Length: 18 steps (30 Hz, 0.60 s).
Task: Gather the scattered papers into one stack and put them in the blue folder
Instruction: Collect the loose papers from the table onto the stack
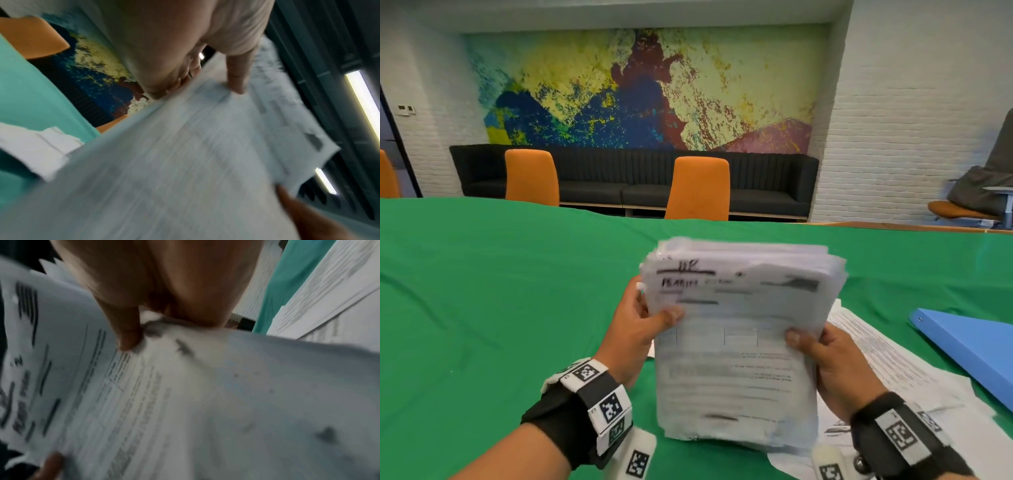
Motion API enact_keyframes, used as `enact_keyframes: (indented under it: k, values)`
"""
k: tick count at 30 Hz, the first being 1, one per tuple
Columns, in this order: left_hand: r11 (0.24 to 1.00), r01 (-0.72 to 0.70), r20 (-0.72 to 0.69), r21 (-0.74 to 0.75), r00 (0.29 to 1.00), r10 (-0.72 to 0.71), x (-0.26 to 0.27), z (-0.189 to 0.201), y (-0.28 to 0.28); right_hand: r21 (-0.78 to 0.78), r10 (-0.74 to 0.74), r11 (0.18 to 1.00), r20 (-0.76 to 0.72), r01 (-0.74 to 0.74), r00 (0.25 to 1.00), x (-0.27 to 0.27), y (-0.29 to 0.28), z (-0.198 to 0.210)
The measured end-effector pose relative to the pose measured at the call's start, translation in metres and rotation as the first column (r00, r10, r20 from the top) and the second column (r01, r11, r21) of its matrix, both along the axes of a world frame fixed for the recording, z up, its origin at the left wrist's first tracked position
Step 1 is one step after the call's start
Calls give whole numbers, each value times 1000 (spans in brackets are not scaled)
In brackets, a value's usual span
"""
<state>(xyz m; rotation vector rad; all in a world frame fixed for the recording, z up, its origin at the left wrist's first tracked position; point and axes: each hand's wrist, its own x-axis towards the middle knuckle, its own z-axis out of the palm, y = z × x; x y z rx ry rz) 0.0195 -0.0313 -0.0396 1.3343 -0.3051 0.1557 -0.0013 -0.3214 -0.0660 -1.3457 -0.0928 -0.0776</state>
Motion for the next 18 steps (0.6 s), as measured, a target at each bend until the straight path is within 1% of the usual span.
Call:
enact_keyframes:
  k: [1, 2, 3, 4, 5, 6, 8, 10, 11, 12, 15, 18]
  values:
    - [999, 37, -33, -21, 999, -37, 0, -2, 2, 76, -14, 997, 15, 13, 1000, -1, 3, 4]
    - [998, 56, -58, -2, 997, -56, 0, -4, 4, 121, -26, 992, 43, 20, 999, -2, 5, 8]
    - [997, 53, -63, 62, 997, -49, -2, -6, 4, 142, -33, 990, 83, 21, 996, -5, 8, 11]
    - [985, 10, -37, 171, 999, -4, -4, -9, 3, 123, -47, 992, 126, 31, 991, -8, 12, 14]
    - [955, -68, 20, 288, 998, 65, -3, -13, 0, 65, -65, 996, 164, 55, 984, -13, 17, 16]
    - [913, -159, 76, 375, 987, 141, -2, -18, -2, -25, -91, 995, 193, 98, 977, -17, 22, 15]
    - [848, -301, 126, 437, 954, 273, -3, -25, -8, -214, -88, 966, 246, 143, 965, -27, 32, 11]
    - [801, -377, 147, 465, 925, 350, -6, -32, -10, -338, -41, 931, 279, 138, 959, -36, 40, 3]
    - [793, -374, 138, 481, 925, 353, -7, -36, -10, -374, -25, 918, 276, 131, 961, -37, 43, -2]
    - [801, -340, 100, 493, 937, 336, -8, -41, -8, -399, -14, 909, 263, 122, 965, -38, 43, -7]
    - [847, -160, -75, 506, 971, 227, -9, -52, -2, -399, -20, 913, 163, 84, 986, -33, 40, -22]
    - [849, -107, -101, 517, 978, 184, -10, -54, 1, -384, -55, 921, 59, 73, 997, -26, 41, -27]
